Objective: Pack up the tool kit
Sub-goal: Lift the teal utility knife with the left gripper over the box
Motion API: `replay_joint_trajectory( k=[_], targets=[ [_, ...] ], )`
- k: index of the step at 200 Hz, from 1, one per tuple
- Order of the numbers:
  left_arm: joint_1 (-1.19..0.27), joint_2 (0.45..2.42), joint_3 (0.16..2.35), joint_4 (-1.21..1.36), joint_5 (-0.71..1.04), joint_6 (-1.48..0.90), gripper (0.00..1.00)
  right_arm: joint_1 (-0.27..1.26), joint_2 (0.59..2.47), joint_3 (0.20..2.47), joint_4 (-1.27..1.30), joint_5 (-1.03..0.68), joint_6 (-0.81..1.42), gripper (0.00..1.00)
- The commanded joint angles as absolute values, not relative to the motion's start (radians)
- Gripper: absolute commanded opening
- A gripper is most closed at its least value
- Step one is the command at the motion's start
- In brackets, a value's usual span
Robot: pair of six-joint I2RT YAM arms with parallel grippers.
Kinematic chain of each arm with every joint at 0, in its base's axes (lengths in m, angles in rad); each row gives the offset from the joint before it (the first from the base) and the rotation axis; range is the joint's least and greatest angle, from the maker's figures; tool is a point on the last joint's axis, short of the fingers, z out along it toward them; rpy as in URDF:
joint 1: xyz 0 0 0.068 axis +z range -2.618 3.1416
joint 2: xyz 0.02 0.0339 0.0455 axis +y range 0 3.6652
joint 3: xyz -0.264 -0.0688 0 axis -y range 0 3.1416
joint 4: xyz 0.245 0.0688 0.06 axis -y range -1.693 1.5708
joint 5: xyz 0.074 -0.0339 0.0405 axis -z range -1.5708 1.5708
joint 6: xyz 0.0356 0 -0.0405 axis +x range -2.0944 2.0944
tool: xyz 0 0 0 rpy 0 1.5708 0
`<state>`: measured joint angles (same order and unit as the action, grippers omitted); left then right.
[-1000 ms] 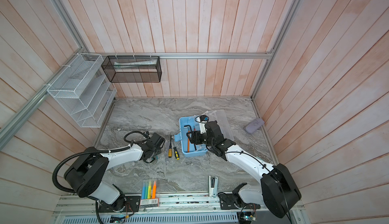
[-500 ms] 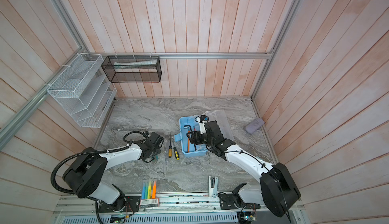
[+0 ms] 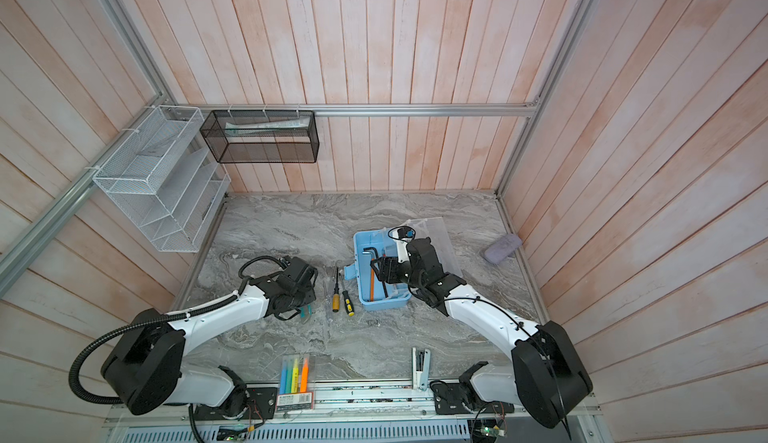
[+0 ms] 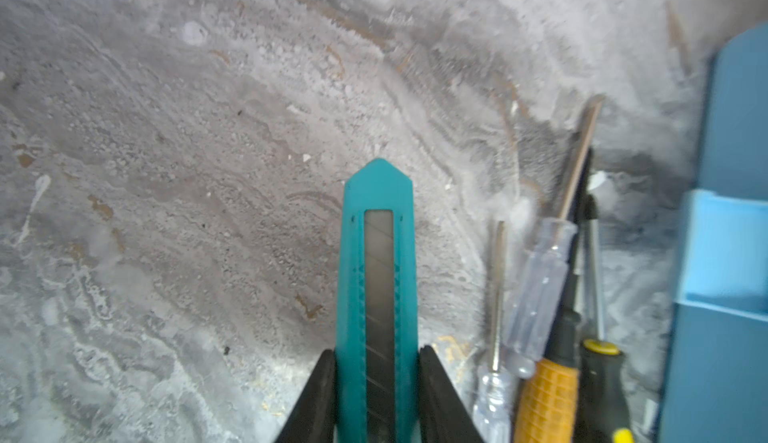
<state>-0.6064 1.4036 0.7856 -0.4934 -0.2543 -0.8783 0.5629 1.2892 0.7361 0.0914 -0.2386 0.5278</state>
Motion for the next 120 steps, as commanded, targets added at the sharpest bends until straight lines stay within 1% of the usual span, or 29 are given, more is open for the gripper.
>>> replay_joint_trajectory(
  k=[1,33,80,120],
  targets=[
    [-0.624,1.354,0.856,-0.504,-0.226,-0.871,0.2,0.547,1.259,0.752,0.115,-0.259,0.545,0.73],
    [-0.692,1.377,0.951,-0.45,-0.206,-0.87,0.2,0.522,1.218,0.744,0.104,-0.253,0.551,0.74],
    [-0.777,1.54,1.141,-0.285,-0.152,-0.83,0.2,0.464,1.118,0.723,0.065,-0.203,0.551,0.74],
    [-0.796,1.692,1.344,-0.255,-0.114,-0.779,0.2,0.412,1.028,0.709,0.016,-0.193,0.54,0.74]
  ],
)
